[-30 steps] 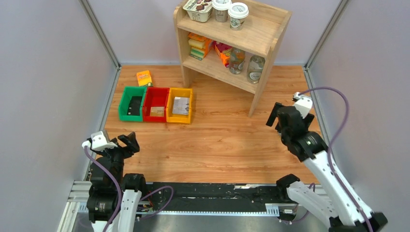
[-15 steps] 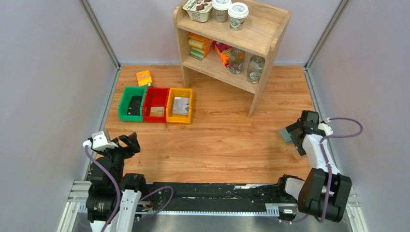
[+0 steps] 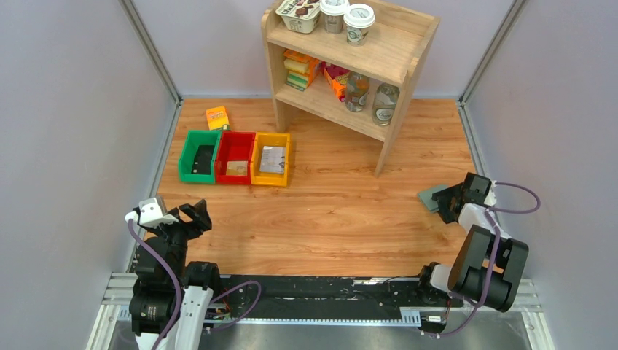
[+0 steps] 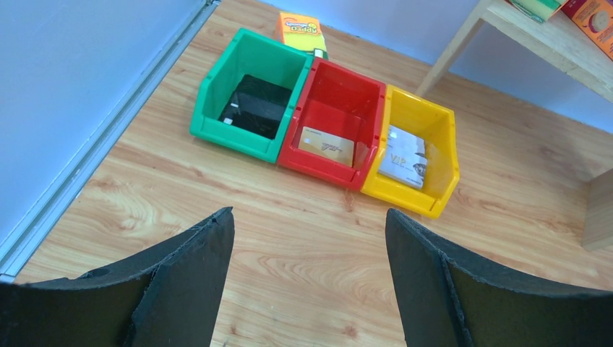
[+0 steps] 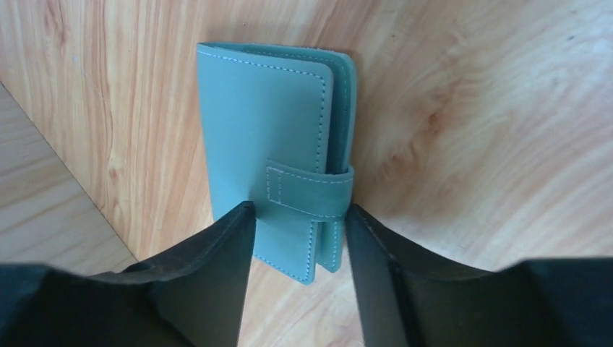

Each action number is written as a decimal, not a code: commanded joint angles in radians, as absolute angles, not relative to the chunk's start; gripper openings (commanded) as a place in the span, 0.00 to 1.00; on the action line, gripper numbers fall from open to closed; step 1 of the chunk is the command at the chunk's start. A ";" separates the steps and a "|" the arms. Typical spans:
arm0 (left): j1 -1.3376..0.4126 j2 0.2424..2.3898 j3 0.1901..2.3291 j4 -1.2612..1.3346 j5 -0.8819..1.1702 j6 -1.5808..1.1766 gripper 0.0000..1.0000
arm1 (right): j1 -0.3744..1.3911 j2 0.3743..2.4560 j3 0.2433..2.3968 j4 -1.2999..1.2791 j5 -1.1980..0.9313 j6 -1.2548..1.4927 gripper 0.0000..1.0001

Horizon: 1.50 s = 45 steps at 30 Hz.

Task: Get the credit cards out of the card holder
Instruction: Move the card holder to the center of the board.

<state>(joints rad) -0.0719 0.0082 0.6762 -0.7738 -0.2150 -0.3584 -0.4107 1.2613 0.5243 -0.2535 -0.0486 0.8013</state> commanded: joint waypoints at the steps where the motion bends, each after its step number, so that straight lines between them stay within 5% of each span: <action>1: -0.075 -0.035 0.693 -0.756 -0.207 -0.361 0.83 | -0.414 1.312 0.520 -0.187 -0.132 0.743 0.47; 9: -0.074 -0.017 0.686 -0.736 -0.169 -0.377 0.84 | -0.370 1.322 0.502 -0.158 -0.281 0.663 0.15; 22: -0.074 0.422 0.620 -0.609 0.375 -0.495 0.83 | 0.237 1.249 0.522 -0.198 -0.382 0.615 0.11; 33: -0.289 0.449 0.385 -0.408 0.350 -0.713 0.83 | 0.696 1.412 0.650 -0.100 -0.336 0.664 0.14; 36: -0.424 0.506 0.351 -0.345 0.250 -0.787 0.83 | 0.725 1.446 0.667 -0.097 -0.318 0.676 0.27; 42: -0.629 0.627 0.272 -0.178 0.051 -0.952 0.80 | 0.782 1.364 0.719 -0.271 -0.122 0.595 0.95; 45: -0.715 0.750 0.290 -0.115 -0.049 -1.002 0.79 | 0.837 1.316 0.752 -0.336 -0.016 0.566 1.00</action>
